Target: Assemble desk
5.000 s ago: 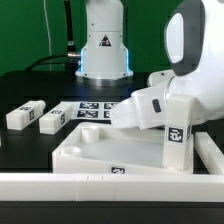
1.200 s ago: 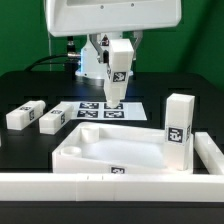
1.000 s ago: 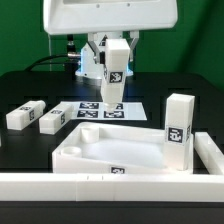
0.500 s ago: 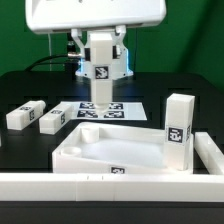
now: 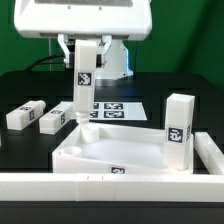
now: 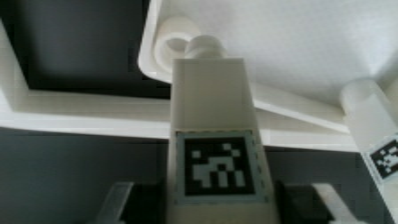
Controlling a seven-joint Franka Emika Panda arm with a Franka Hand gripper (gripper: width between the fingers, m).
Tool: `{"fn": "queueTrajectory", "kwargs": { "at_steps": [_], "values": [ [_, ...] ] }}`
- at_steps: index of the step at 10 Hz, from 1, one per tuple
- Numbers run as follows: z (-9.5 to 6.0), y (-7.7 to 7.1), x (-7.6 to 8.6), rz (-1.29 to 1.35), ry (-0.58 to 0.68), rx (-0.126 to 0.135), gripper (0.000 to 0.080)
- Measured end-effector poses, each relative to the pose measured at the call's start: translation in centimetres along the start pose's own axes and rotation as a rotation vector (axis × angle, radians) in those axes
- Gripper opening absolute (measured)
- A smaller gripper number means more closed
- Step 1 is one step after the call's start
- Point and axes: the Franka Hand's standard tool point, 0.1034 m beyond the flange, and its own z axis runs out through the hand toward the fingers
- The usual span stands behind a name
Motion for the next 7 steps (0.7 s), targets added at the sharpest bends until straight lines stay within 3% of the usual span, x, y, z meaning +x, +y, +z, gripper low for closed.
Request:
{"fn": "queueTrajectory", "kwargs": {
  "at_steps": [4, 7],
  "values": [
    [1.8, 1.0, 0.3, 0.007, -0.013, -0.011, 0.029],
    [1.9, 1.2, 0.2, 0.009, -0.016, -0.013, 0.029]
  ]
}}
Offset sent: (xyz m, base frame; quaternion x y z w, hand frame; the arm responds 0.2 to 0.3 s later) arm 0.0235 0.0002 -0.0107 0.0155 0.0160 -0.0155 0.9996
